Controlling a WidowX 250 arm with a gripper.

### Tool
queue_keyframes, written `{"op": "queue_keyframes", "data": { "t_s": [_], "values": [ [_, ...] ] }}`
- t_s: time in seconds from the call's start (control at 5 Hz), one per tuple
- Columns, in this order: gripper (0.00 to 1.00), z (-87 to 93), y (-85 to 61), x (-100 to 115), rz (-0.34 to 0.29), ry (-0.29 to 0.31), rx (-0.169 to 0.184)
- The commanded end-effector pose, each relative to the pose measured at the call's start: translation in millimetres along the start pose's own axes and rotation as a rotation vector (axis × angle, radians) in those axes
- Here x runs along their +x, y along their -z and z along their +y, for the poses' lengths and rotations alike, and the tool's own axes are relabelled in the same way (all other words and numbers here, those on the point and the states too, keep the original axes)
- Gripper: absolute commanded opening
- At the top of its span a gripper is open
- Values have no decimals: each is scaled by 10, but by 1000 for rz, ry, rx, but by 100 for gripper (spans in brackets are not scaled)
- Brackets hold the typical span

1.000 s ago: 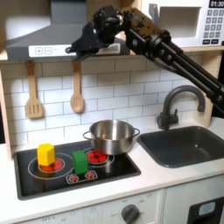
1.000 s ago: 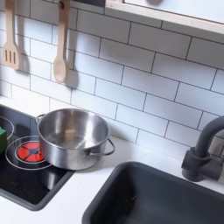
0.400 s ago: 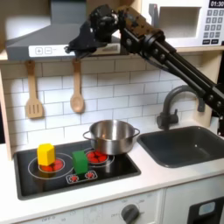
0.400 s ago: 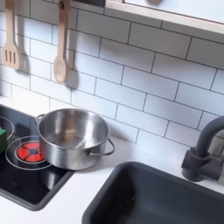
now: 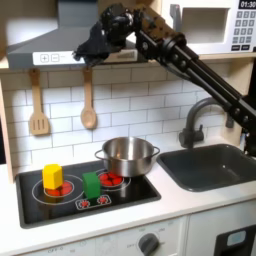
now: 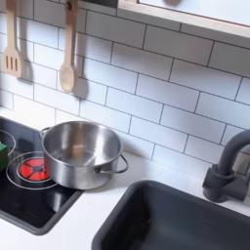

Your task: Push button

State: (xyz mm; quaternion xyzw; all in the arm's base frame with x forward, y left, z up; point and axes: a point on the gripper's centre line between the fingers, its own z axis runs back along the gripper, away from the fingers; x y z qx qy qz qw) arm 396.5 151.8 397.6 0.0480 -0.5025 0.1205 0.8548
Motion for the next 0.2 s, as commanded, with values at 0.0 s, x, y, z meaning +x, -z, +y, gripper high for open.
{"op": "queue_keyframes", "data": {
  "t_s": [0.0],
  "values": [
    [0, -22, 6, 3, 1, 11, 9]
  ]
}}
